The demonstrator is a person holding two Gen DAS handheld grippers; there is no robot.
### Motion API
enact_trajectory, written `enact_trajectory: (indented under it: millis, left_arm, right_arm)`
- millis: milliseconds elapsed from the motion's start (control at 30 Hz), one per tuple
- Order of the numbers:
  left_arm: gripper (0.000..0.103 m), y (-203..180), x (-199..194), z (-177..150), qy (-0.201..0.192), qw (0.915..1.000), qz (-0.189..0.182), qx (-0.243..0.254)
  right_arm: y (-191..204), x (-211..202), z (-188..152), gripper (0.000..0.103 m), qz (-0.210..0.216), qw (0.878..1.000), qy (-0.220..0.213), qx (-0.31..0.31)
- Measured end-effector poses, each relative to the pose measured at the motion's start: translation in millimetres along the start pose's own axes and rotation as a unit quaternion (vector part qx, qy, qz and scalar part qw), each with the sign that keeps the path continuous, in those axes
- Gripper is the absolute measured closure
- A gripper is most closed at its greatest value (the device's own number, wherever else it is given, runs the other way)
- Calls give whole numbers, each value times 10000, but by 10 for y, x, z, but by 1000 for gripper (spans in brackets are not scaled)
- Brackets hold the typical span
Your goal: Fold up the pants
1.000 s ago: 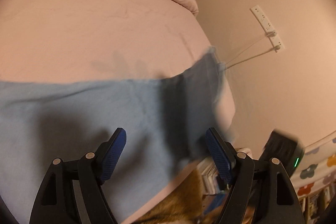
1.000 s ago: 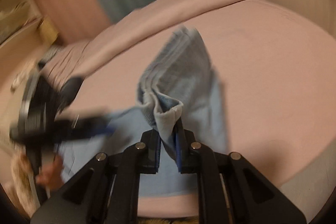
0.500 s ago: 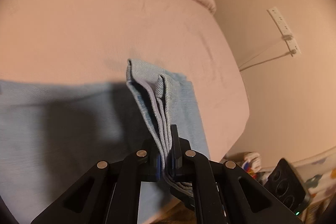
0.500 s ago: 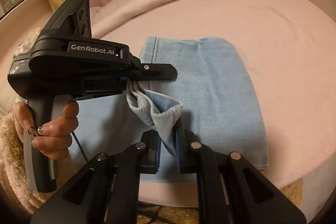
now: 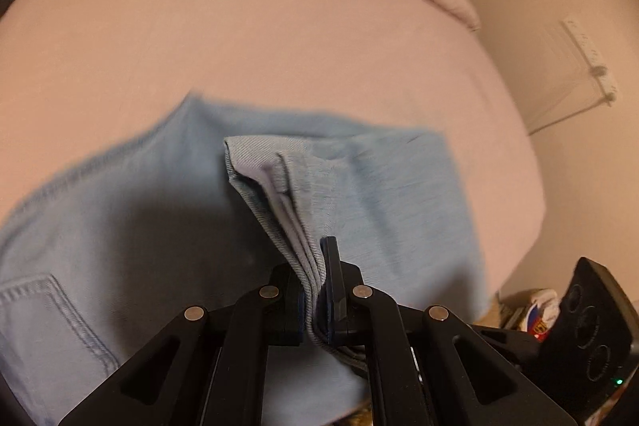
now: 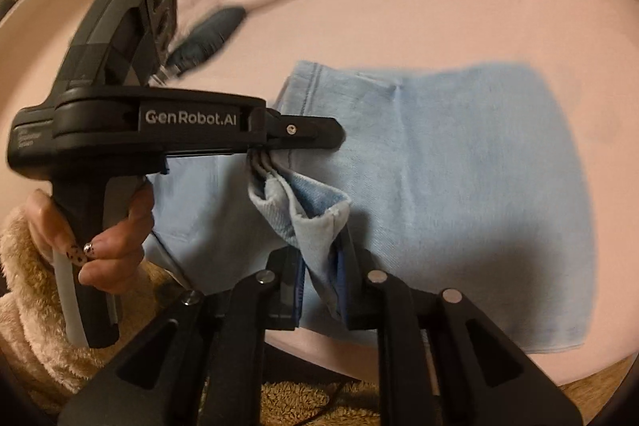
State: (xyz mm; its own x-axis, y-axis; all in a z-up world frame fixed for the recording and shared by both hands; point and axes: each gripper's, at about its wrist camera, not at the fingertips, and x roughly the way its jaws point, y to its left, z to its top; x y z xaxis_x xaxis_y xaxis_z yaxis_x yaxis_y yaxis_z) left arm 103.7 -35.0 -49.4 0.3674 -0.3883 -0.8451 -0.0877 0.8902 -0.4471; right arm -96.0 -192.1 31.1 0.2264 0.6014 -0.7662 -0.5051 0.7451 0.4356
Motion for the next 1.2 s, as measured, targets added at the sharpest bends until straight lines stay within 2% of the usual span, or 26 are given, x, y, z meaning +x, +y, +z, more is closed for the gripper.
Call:
enact_trajectory:
  millis: [67,133,167,200,267,300,333,467,533,567,600,633,700,767,900,933,967,1000,1033,1200]
  left_arm:
    - [98,64,34,-48,21,10000,-25,-34]
    - [98,75,5,-35,24,10000,-81,-32]
    - [98,52,-13,-27,19,10000,-82,12]
    - [98,42,-43,-23,-12,9999,-90,65]
    - [98,-23,-105,-20,-112,9998,-46,175]
    - [98,-17,-161,-36,-192,9996,11,227]
    - [98,21,-203,-67,-224,9994,8,258]
    - [98,31,-289,-116,-314,9993,35,206]
    - [98,27,-364,-171,-388,9990,44,205]
    - [96,16,-392,-194,-404,9989,84,222]
    - [89,12,-420,-219,-416,9988,95,232]
    - [83,10,-444,-242,-432,9987,68,244]
    - [47,12,-473,-293,-462,9986,-52,234]
    - [36,-25,-429,-305,-445,9986,-144,233]
    - [36,21,-310,-467,-198,9997,-63,133]
    - [37,38,-258,-518,-144,9997,85,161]
    - [45,63,-232,-553,-138,9995,215,204]
    - [56,62,-184,-593,-161,9984,467,269]
    - [59,52,-157,-635,-262,9964,723,366]
    - [60,9,-171,-753,-499,9932,929,500]
  right_arm:
    - [-44,139,86,81,-115,9997,185,101]
    - [-39,126,121,76,-43,9996,226,163]
    - [-38,54,136,67,-31,9997,177,160]
    - [-41,-28,165,53,-50,9998,94,142]
    - [-58,-240,161,39,-167,9997,-150,98]
    - [-78,-336,133,36,-291,9992,-270,79]
    - [-108,-475,-27,35,-401,9986,-343,78]
    - [-473,-729,-68,35,-966,9920,-684,428]
    - [-699,-733,-92,39,-1240,9876,-643,719]
    - [-801,-688,-96,46,-1340,9858,-586,831]
    - [-946,-704,-156,54,-1391,9847,-518,914]
    - [-937,-734,-212,56,-1416,9840,-475,975]
    - [-985,-716,-242,57,-1324,9844,-461,1064]
    - [-986,-752,-238,57,-1260,9850,-485,1074]
    - [-1089,-836,-306,56,-1182,9848,-487,1179]
    - [-1075,-810,-294,56,-1192,9847,-485,1178]
    - [-1053,-785,-279,56,-1216,9846,-477,1164]
    - [-1066,-787,-284,56,-1226,9846,-473,1150]
    - [-1045,-757,-292,56,-1243,9847,-463,1131]
    - [-935,-611,-282,55,-1522,9835,-373,905]
